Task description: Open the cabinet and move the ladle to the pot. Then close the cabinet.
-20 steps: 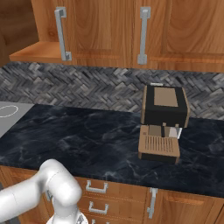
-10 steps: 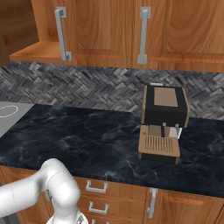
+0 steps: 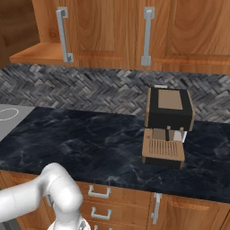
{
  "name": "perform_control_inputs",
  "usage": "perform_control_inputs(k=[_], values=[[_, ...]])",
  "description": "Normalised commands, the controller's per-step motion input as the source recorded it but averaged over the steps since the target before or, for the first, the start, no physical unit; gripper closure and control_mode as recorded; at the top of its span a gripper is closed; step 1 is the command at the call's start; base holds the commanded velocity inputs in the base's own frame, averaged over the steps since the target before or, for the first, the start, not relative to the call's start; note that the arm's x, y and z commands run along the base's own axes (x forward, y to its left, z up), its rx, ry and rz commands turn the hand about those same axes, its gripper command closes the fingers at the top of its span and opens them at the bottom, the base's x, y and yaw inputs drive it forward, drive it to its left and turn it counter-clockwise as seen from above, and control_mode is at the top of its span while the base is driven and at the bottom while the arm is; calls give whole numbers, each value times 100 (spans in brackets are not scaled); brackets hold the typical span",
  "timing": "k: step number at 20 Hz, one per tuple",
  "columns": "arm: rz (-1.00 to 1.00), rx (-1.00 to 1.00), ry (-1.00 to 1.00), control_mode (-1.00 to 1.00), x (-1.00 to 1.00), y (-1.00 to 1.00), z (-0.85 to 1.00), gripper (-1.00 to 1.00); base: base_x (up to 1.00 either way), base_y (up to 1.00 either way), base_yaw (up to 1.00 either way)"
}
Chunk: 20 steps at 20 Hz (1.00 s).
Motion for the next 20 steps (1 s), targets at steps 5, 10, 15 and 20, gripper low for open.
perform_control_inputs(k=[5, 10, 15, 20], values=[[0, 8, 0, -100, 0, -66, 31, -100, 0, 0, 0], [4, 9, 0, -100, 0, -65, 26, -100, 0, 0, 0], [19, 13, 0, -100, 21, -67, 10, -100, 0, 0, 0], [30, 15, 0, -100, 31, -64, 2, -100, 0, 0, 0]])
